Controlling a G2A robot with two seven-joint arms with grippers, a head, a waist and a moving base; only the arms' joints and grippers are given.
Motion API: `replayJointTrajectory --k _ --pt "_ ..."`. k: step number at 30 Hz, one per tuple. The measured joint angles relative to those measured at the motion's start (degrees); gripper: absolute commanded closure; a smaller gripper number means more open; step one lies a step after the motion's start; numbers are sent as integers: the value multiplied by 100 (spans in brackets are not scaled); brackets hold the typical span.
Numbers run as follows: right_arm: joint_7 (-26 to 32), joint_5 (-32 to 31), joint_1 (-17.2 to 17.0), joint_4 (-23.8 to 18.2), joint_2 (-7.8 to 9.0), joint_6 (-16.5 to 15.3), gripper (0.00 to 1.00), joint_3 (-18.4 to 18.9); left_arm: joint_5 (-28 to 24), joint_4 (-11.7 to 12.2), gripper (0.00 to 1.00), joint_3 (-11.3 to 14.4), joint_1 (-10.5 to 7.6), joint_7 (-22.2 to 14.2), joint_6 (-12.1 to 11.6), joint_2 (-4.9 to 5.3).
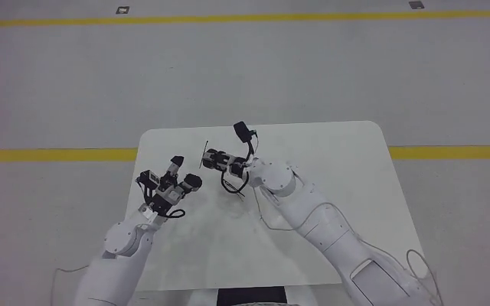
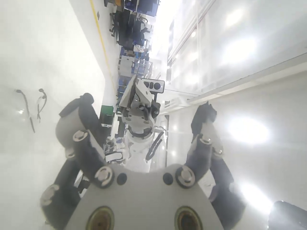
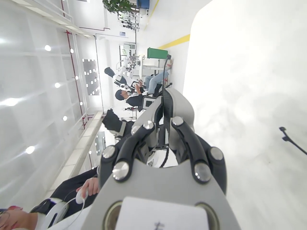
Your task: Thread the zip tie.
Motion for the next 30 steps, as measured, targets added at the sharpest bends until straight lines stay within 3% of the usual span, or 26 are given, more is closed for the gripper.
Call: replayJointTrajectory --k 2,5,15,20,30 --pt "4 -32 -15 -38 1 56 100 0 50 20 75 16 -6 27 -6 0" --pt "13 -76 -26 -69 2 100 100 6 100 63 86 21 -26 58 -7 2" --pt "81 -69 -14 -40 -36 138 100 -47 211 130 84 86 -72 162 -50 -3" --pt "90 -52 24 19 -63 114 100 -70 255 141 77 119 -81 189 -75 -4" --pt "88 -50 42 74 -100 97 100 -94 381 170 79 140 -88 222 -139 3"
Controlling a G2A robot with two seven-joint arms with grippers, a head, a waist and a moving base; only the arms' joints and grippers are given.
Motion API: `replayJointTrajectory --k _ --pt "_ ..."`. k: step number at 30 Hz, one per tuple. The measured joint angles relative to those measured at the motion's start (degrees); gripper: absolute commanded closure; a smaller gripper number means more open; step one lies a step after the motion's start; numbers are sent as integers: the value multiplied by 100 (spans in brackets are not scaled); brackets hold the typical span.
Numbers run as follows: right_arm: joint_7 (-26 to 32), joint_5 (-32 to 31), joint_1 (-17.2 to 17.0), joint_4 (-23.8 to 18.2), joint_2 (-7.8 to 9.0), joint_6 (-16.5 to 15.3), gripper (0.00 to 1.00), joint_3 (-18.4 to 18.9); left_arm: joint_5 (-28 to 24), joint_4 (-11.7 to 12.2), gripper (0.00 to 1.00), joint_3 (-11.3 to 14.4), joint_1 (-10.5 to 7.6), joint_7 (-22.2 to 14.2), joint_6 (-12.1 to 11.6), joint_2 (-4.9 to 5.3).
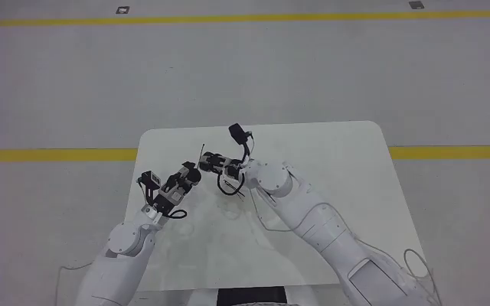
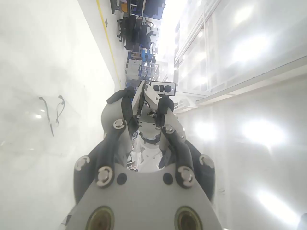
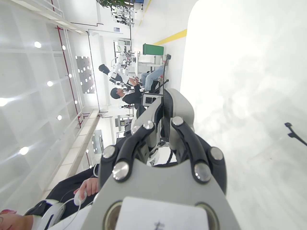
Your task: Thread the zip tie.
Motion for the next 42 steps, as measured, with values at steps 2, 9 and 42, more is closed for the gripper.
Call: replayJointTrajectory --k 2,9,42 --pt "0 11 0 17 -10 -6 100 -8 18 9 79 4 -3 -3 -4 2" --pt "12 30 2 46 -28 -24 100 -1 87 35 90 26 -21 8 -29 6" --pt "1561 774 16 529 135 -875 0 690 -224 46 100 -463 -7 -1507 440 192"
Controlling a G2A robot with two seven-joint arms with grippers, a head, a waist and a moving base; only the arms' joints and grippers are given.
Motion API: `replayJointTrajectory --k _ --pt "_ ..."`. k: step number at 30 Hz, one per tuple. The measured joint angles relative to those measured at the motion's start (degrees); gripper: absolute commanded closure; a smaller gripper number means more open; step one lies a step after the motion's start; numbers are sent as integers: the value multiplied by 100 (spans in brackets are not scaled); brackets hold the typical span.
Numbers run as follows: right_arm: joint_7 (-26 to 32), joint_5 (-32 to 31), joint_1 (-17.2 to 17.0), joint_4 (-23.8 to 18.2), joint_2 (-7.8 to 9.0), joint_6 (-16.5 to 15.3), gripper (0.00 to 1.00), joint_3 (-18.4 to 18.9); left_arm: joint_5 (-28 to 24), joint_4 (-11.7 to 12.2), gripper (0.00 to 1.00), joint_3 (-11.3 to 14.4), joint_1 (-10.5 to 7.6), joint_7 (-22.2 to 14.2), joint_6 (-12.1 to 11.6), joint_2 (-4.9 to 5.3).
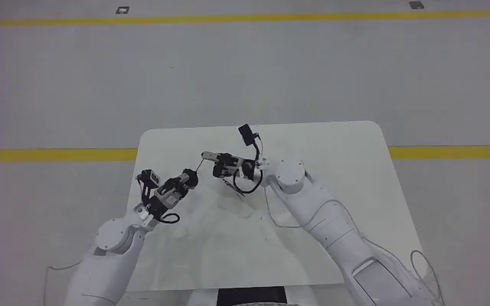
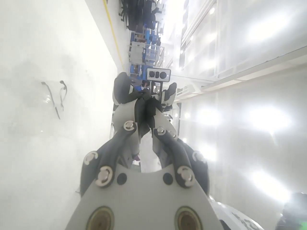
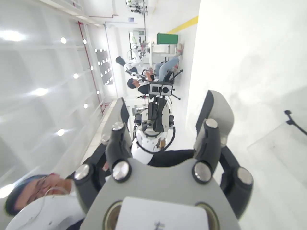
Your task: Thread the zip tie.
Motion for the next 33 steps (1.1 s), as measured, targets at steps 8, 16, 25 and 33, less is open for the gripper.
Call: replayJointTrajectory --k 8,16,25,33 --pt "883 689 83 294 1 -179 0 94 -76 13 100 -327 -16 -601 424 95" --pt "930 875 2 250 7 -172 0 140 44 118 100 -340 -70 -711 472 120" --pt "2295 1869 316 911 -27 35 0 122 -562 745 100 -854 -85 -2859 898 313" --pt "2306 2159 612 1486 -158 236 0 -96 -753 997 100 -885 -204 -3326 666 348"
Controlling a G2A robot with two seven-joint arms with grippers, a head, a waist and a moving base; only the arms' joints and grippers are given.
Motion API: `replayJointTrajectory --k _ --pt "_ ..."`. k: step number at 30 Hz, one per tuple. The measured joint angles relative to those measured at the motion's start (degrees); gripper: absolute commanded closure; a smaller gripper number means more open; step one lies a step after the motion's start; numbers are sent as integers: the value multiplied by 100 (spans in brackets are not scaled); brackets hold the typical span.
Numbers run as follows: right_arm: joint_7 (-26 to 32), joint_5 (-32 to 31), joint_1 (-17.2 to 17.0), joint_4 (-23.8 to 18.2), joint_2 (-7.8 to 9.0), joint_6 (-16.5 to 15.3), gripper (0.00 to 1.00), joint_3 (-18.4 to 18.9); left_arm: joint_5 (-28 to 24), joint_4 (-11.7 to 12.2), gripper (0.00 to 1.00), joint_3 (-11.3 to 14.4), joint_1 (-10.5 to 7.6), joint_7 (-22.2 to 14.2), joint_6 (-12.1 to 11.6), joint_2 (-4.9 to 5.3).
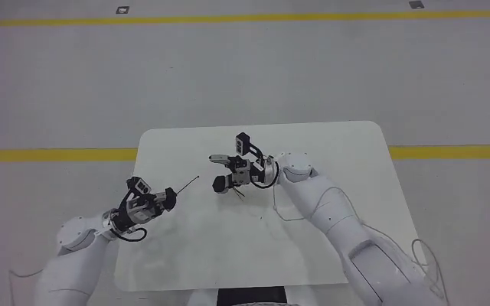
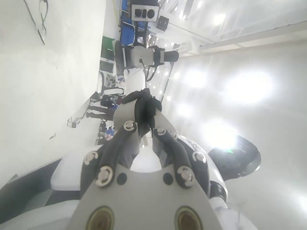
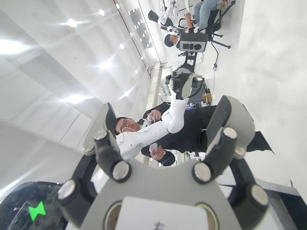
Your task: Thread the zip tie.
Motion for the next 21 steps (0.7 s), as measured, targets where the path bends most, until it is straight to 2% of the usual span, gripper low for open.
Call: replayJointTrajectory --k 5,10,12,13,15,21 --pt "-63 54 -88 -12 1 77 0 -1 26 -59 100 95 1 59 110 0" --pt "226 545 -254 20 -5 99 0 81 -49 -2 100 124 -28 -292 331 47" --pt "358 645 -257 72 -20 104 0 58 -56 -10 100 153 -34 -315 374 68" --pt "412 696 -252 120 -33 102 9 36 -47 -40 100 197 -28 -310 401 84" --pt "456 759 -235 198 -55 89 53 0 -6 -95 100 269 -9 -305 433 116" --pt "568 893 -149 444 -157 -11 64 -173 10 -107 100 285 -3 -304 434 124"
